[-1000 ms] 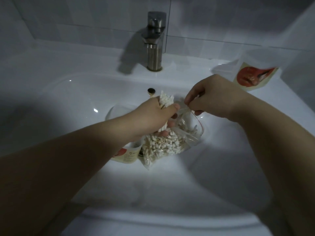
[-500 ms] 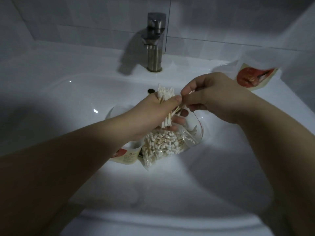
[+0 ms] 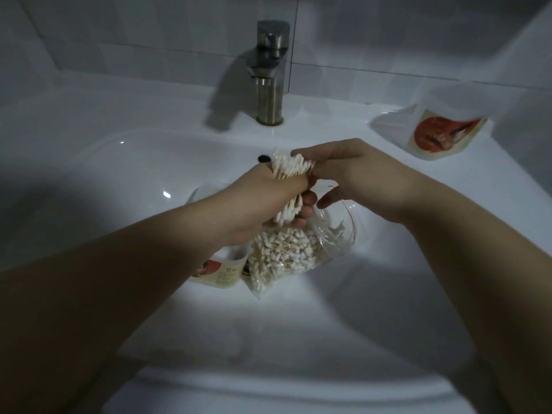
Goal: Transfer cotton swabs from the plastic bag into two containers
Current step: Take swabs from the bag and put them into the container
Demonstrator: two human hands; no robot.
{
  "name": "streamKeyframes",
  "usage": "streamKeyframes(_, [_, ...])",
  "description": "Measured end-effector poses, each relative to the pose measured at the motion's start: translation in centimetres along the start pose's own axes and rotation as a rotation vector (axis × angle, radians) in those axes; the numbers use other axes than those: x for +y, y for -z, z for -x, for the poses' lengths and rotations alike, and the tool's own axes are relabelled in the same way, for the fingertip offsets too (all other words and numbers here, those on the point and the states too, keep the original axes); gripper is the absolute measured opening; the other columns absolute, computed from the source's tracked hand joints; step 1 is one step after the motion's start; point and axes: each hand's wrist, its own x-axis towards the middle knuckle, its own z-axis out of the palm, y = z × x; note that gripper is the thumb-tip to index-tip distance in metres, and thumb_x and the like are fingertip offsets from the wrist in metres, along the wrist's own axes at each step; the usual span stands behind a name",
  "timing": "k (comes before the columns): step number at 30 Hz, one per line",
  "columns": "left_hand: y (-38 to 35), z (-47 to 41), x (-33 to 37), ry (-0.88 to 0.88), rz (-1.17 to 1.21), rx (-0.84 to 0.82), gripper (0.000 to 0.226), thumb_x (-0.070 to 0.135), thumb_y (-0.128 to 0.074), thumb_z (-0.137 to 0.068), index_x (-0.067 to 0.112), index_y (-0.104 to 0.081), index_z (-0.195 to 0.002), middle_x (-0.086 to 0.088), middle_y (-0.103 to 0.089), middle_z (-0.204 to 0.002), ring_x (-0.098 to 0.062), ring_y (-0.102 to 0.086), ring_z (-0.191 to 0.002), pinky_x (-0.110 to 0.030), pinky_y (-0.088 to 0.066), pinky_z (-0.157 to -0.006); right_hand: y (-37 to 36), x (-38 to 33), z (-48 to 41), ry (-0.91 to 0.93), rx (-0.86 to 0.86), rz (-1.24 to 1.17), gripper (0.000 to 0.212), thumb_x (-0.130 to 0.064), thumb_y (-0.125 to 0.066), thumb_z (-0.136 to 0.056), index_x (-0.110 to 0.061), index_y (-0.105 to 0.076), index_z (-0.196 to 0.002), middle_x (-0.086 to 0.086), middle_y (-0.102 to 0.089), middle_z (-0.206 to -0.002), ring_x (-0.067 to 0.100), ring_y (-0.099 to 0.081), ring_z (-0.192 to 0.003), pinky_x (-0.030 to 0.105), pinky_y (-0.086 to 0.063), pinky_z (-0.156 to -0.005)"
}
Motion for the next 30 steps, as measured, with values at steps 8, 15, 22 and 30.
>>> streamKeyframes(8, [0.1,0.1,1.0,0.106,0.221,0.007,0.021,0.02,-0.054,-0.104,0.018,-0.072,-0.113,-0.003,-0.078,-0.09,-0.014,-0.076,-0.078,-0.025,-0.057,-0.056,-1.1,0.9,-0.2,0.144,-0.01,0.406,0.123,-0.047,-0.091,-0.063,-0.028,-0.02,-0.161,-0.019,-0.041,-0.151,-0.022,-0.041,-0.113,-0.008,-0.031,-0.084])
streamKeyframes(15, [0.2,-0.1,1.0,0.135,0.215,0.054,0.028,0.021,-0.061,-0.101,0.017,-0.072,-0.075,0.005,-0.064,-0.064,-0.005,-0.064,-0.054,-0.019,-0.045,-0.042,-0.7,0.4,-0.1,0.143,0.021,0.44,0.116,-0.053,-0.089,-0.063,-0.029,-0.029,-0.159,-0.021,-0.055,-0.132,-0.005,-0.053,-0.118,0.005,-0.043,-0.085])
streamKeyframes(22, [0.7,-0.6,0.6,0.126,0.13,0.204,0.024,0.018,-0.069,-0.097,0.014,-0.062,-0.074,0.0,-0.057,-0.057,-0.01,-0.056,-0.047,-0.025,-0.053,-0.051,0.9,0.6,-0.1,-0.048,0.084,0.509,0.023,-0.031,-0.069,-0.084,-0.033,-0.065,-0.107,-0.01,-0.069,-0.093,0.009,-0.067,-0.081,0.029,-0.055,-0.077])
streamKeyframes(30, [0.3,-0.4,-0.2,0.091,-0.278,0.2,0.028,0.042,-0.069,-0.09,0.014,-0.074,-0.095,-0.011,-0.078,-0.097,-0.03,-0.075,-0.096,-0.05,-0.058,-0.095,0.0,1.6,-0.4,-0.232,-0.227,0.735,0.052,-0.016,-0.063,-0.082,-0.033,-0.067,-0.131,-0.011,-0.074,-0.108,0.006,-0.07,-0.071,0.025,-0.06,-0.074])
